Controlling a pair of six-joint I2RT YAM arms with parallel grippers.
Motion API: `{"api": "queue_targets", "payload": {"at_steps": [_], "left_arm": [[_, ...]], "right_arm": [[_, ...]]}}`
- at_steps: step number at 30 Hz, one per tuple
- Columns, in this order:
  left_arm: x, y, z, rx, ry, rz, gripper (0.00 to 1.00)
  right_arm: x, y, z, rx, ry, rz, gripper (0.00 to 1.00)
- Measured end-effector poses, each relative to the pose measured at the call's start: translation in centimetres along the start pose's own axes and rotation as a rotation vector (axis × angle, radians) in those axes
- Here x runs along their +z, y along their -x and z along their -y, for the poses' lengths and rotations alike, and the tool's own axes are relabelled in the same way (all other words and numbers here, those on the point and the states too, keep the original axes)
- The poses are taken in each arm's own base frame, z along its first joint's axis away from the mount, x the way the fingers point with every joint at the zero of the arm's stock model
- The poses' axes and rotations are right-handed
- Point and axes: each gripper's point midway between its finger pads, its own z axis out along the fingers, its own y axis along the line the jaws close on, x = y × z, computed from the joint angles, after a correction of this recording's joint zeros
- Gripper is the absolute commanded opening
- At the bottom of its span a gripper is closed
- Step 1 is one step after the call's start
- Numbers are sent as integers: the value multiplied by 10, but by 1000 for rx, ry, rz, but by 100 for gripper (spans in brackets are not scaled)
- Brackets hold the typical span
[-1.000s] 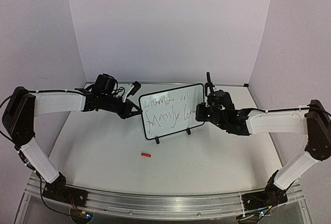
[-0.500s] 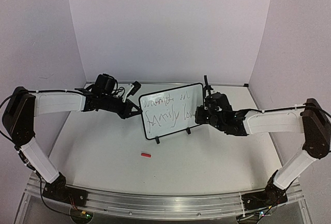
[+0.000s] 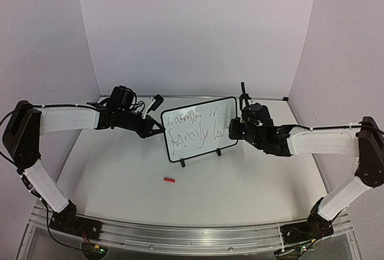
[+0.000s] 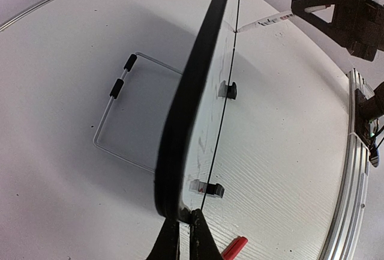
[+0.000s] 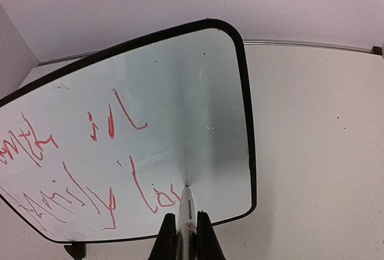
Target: Write a sentence on the whiteboard
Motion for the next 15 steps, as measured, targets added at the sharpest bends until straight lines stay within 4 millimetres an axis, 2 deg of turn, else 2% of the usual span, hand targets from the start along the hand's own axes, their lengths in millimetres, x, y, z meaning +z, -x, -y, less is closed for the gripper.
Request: {"api": "queue_targets", "payload": {"at_steps": [10,15], "left_arm": [[0,0,0,0,0,0,0],[0,0,0,0,0,0,0]], "right_arm": [[-3,7,-1,5,3,17,0],[-22,21,3,32,16,52,0]]}}
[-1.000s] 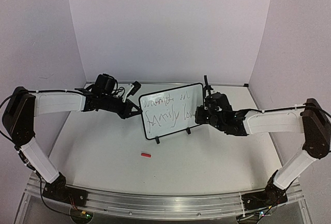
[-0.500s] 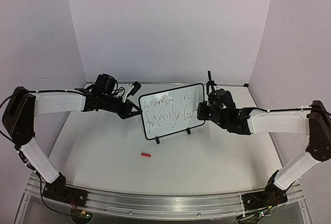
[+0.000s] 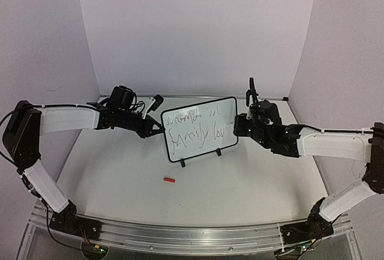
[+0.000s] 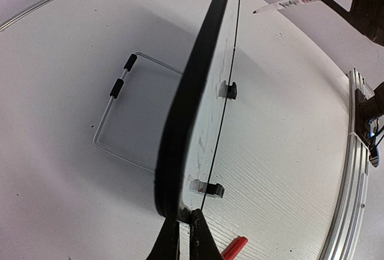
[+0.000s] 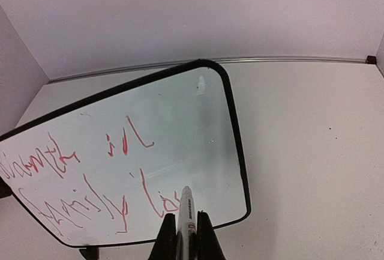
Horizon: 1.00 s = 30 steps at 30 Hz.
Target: Write a sentence on the whiteboard
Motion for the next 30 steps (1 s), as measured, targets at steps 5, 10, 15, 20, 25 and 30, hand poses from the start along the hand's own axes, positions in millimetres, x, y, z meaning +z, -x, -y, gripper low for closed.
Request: {"api": "queue_targets", "payload": {"at_steps": [5,10,15,20,25,30], "left_arm": [[0,0,0,0,0,0,0],[0,0,0,0,0,0,0],[0,0,0,0,0,0,0],[0,0,0,0,0,0,0],[0,0,0,0,0,0,0],[0,0,0,0,0,0,0]], "right_arm": [[-11,10,5,27,-1,32,0],[-9,0,13,24,-21,9,0],[-4,-7,17,20,-35,-7,0],[2,-15,18,12,-43,-27,0],[7,-22,17,5,-37,-46,0],[12,-26,12,3,-22,-58,0]]}}
